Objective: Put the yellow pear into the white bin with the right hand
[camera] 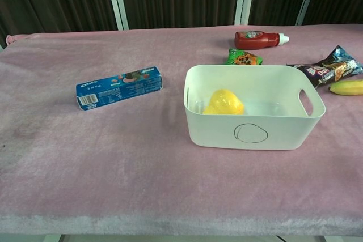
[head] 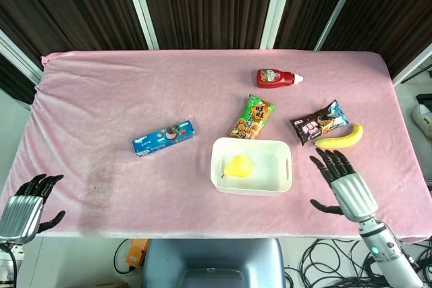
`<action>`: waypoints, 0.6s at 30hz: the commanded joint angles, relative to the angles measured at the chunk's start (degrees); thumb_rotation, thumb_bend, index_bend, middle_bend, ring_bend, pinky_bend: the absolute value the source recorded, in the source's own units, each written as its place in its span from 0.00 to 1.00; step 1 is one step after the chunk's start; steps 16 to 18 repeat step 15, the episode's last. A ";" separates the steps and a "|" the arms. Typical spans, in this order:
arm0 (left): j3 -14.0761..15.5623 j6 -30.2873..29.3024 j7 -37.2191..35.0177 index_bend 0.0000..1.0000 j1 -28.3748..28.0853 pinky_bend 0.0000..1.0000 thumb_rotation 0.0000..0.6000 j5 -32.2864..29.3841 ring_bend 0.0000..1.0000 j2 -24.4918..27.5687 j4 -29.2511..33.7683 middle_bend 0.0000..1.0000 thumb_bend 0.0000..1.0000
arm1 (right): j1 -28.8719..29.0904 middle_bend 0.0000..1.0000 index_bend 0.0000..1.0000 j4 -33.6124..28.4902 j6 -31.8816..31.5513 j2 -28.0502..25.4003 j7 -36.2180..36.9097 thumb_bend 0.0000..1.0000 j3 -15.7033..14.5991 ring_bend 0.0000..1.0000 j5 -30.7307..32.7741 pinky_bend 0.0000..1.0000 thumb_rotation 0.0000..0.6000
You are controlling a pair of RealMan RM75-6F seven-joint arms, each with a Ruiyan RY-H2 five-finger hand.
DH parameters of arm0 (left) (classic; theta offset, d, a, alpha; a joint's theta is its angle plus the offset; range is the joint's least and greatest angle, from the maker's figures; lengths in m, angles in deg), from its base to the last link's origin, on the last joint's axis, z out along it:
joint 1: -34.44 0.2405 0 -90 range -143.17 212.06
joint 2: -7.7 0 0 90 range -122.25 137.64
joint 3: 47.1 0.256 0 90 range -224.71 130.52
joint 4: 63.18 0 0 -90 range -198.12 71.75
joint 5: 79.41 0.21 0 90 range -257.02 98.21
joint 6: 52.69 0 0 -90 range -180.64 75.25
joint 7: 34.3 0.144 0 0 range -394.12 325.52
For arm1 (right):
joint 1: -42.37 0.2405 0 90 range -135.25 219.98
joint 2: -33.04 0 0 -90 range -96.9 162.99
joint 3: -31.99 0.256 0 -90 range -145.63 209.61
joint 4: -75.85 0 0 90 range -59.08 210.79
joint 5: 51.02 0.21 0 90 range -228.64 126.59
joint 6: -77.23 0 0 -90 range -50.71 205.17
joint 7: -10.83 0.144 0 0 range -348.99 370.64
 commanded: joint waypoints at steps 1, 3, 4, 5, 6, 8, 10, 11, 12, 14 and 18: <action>-0.04 -0.31 -0.05 0.20 0.09 0.30 1.00 0.14 0.17 -0.04 -0.03 0.26 0.20 | -4.30 0.03 0.06 0.29 -2.82 -1.46 -1.60 0.30 -1.02 0.00 3.22 0.19 1.00; -0.08 -0.34 -0.02 0.20 0.08 0.30 1.00 0.14 0.17 -0.08 -0.09 0.26 0.20 | -5.80 0.03 0.04 0.66 -3.27 -1.26 -1.76 0.30 -0.39 0.00 5.63 0.19 1.00; -0.09 -0.31 -0.02 0.20 0.06 0.30 1.00 0.15 0.17 -0.09 -0.07 0.26 0.20 | -6.07 0.03 0.03 0.41 -3.06 -1.30 -2.07 0.30 -0.20 0.00 6.25 0.19 1.00; -0.09 -0.30 0.00 0.20 0.04 0.30 1.00 0.17 0.17 -0.09 -0.08 0.26 0.20 | -6.05 0.03 0.02 0.15 -2.80 -1.54 -2.11 0.30 -0.21 0.00 6.06 0.19 1.00; -0.08 -0.34 0.05 0.20 0.06 0.30 1.00 0.21 0.17 -0.11 -0.08 0.26 0.20 | -6.05 0.02 0.02 -0.17 -2.58 -1.84 -1.86 0.30 -0.18 0.00 5.80 0.20 1.00; -0.05 -0.44 0.03 0.20 0.09 0.30 1.00 0.31 0.17 -0.09 -0.08 0.26 0.20 | -6.27 0.02 0.01 -0.40 -2.33 -1.86 -2.14 0.30 0.19 0.00 6.27 0.23 1.00; -0.06 -0.53 -0.15 0.20 0.13 0.31 1.00 0.32 0.17 -0.06 -0.11 0.26 0.20 | -6.41 0.02 0.00 -0.82 -1.54 -2.10 -2.74 0.30 0.30 0.00 6.72 0.25 1.00; -0.08 -0.56 -0.20 0.20 0.14 0.31 1.00 0.31 0.17 -0.06 -0.12 0.26 0.20 | -6.47 0.02 0.00 -1.03 -1.35 -2.24 -2.85 0.30 0.35 0.00 6.76 0.25 1.00; -0.08 -0.56 -0.22 0.20 0.15 0.31 1.00 0.30 0.17 -0.06 -0.13 0.26 0.20 | -6.60 0.02 0.00 -1.17 -1.40 -2.33 -2.87 0.30 0.45 0.00 6.59 0.25 1.00; -0.05 -0.49 -0.27 0.20 0.11 0.31 1.00 0.34 0.17 -0.05 -0.11 0.26 0.20 | -6.84 0.02 0.00 -1.10 -1.69 -2.32 -2.57 0.30 0.57 0.00 6.15 0.25 1.00; -0.05 -0.46 -0.22 0.20 0.08 0.31 1.00 0.39 0.17 -0.06 -0.10 0.26 0.20 | -6.96 0.02 0.00 -1.08 -1.74 -2.38 -2.21 0.30 0.59 0.00 5.87 0.25 1.00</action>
